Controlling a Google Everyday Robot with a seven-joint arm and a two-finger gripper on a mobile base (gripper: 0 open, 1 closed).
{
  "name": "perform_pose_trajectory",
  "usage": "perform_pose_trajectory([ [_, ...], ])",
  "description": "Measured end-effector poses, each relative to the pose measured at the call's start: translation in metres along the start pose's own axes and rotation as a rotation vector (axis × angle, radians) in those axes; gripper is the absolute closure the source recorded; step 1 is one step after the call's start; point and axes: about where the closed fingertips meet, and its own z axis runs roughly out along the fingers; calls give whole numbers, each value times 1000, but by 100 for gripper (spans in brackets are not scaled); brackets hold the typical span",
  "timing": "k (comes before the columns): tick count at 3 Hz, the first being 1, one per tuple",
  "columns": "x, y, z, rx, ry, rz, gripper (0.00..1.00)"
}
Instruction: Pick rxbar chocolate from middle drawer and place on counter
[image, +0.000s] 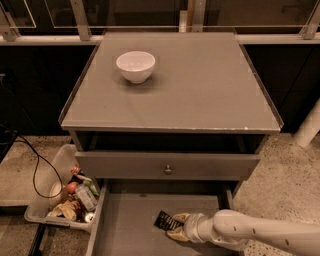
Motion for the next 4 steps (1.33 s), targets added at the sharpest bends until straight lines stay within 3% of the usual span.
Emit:
perform_pose_trajectory([
  [2,-8,3,-8,-17,-4,-11,100],
  [3,-32,6,-37,-29,-31,-55,100],
  [4,-64,5,-81,-9,-79,-118,100],
])
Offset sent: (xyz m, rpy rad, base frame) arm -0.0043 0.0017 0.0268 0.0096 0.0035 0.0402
